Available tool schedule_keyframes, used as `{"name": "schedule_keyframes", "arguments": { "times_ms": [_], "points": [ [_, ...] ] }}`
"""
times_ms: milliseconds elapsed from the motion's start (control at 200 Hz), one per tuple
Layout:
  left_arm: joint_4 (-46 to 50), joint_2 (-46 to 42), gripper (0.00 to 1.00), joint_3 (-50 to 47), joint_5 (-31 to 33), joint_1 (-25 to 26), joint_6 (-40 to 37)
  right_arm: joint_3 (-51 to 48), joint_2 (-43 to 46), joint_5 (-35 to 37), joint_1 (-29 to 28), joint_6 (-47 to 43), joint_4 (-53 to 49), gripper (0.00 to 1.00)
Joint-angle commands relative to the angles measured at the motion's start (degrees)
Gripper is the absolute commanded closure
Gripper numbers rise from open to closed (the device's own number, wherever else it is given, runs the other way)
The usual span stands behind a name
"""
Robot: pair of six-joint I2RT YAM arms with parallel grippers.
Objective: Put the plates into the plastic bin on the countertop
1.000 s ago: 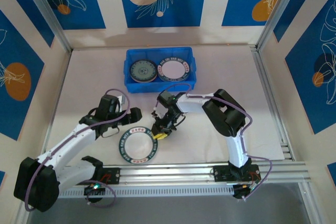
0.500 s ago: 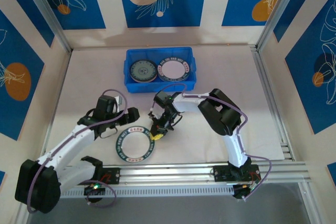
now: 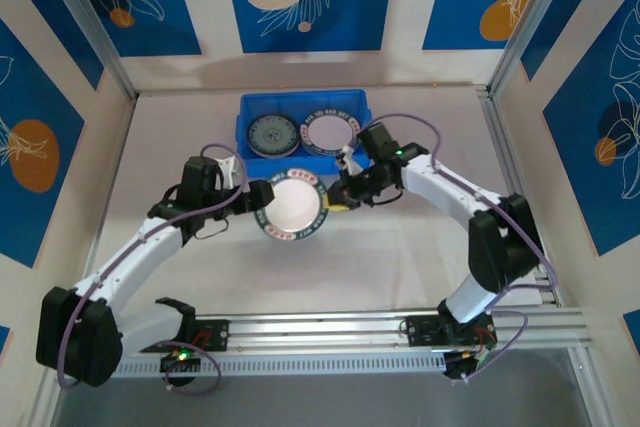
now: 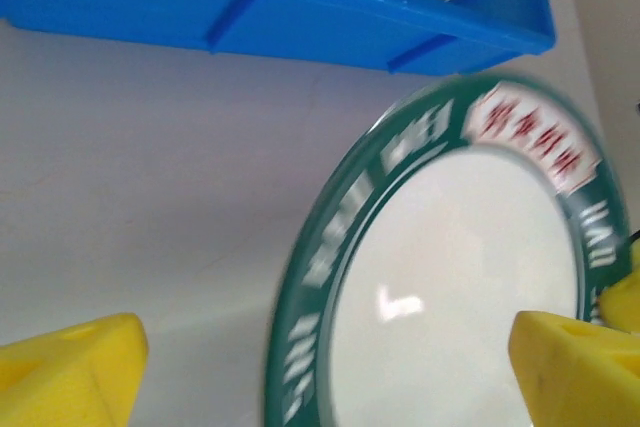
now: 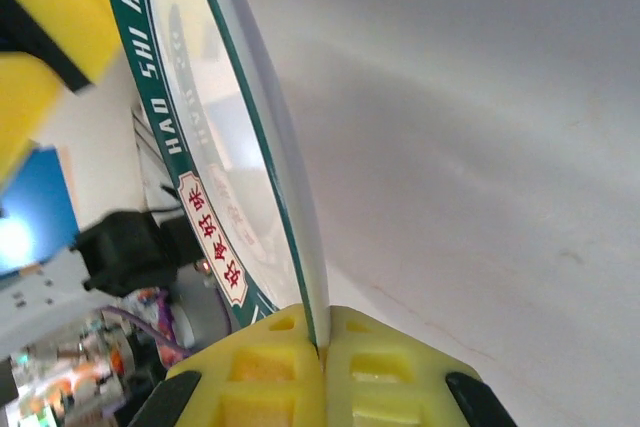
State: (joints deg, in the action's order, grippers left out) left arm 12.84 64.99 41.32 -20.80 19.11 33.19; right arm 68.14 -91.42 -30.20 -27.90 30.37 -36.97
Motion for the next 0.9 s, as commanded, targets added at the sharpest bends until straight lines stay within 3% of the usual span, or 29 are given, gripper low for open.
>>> {"name": "schedule_keyframes", "arguments": {
  "times_ms": [0,215,290,375,430,485,715,790,895],
  "points": [
    [-6.24,3.12,0.15,2.78,-6.85,-0.48,1.70,1.04,2.17,-3.52,2.53,0.54,-1.35,1.00],
    [-11.71,8.22,0.37,5.58,-8.65,-0.48,4.98,1.01,3.95,-7.03,5.30,3.49,3.31,1.00],
    [-13.51,9.51,0.51,5.99,-8.98,-0.46,6.24,1.01,4.14,-7.25,5.73,4.25,4.28,1.00],
    [-15.17,10.97,0.57,6.53,-9.78,-0.48,7.03,1.01,4.21,-7.82,6.15,4.91,5.37,1.00],
    [-16.06,11.79,0.72,6.82,-10.25,-0.46,7.62,1.11,4.07,-7.95,6.44,5.10,5.72,1.00],
    [-16.21,12.33,1.00,7.14,-10.08,-0.47,8.06,1.28,3.73,-7.90,6.70,5.13,5.84,1.00],
    [-16.76,13.95,1.00,9.93,-8.94,-0.48,8.70,3.67,1.62,-5.01,9.23,6.88,5.92,1.00],
    [-15.26,14.81,1.00,12.58,-6.73,-0.50,8.31,5.55,1.07,-1.39,10.48,7.26,4.35,0.76],
    [-14.34,17.39,1.00,17.05,-3.15,-0.54,7.82,6.48,2.52,5.59,12.72,7.84,2.85,0.59]
  ]
}}
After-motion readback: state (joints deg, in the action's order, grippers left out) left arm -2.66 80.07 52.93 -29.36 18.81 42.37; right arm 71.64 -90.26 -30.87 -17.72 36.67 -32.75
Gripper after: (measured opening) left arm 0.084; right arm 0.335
